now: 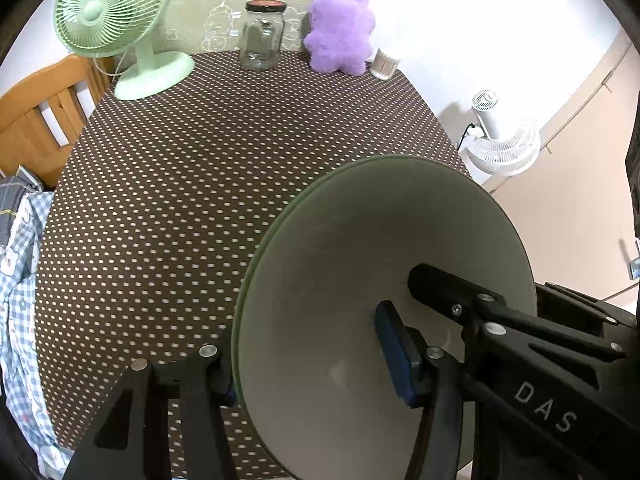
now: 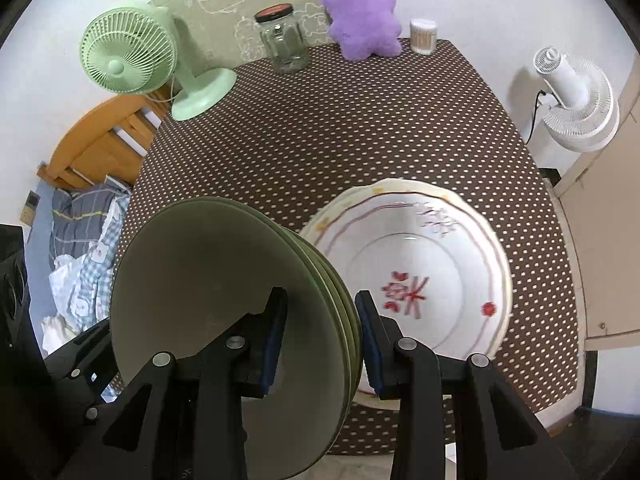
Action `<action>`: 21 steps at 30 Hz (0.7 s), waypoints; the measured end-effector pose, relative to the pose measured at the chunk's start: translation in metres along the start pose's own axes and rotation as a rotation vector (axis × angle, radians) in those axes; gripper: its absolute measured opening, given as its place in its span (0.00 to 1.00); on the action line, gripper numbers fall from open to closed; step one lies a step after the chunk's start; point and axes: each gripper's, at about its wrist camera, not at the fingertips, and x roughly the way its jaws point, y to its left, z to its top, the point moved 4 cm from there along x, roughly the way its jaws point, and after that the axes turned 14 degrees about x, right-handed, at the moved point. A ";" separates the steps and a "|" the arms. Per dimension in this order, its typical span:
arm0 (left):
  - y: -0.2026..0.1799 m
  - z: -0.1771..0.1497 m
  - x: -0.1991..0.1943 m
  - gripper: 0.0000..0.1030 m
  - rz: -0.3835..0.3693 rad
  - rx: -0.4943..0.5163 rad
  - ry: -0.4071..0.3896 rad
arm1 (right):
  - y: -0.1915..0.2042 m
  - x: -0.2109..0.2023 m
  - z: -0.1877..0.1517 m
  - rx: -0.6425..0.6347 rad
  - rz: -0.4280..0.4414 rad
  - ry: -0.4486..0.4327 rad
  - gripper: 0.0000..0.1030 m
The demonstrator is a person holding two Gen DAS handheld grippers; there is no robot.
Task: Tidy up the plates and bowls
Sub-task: 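Lift the nested bowls and carry them over the plate stack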
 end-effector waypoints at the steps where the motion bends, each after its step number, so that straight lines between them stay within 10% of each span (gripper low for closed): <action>1: -0.006 0.002 0.003 0.53 0.000 -0.002 0.002 | -0.006 0.000 0.002 0.001 -0.001 0.004 0.38; 21: -0.054 0.034 0.070 0.53 -0.002 -0.099 0.080 | -0.075 0.024 0.033 -0.022 -0.009 0.103 0.38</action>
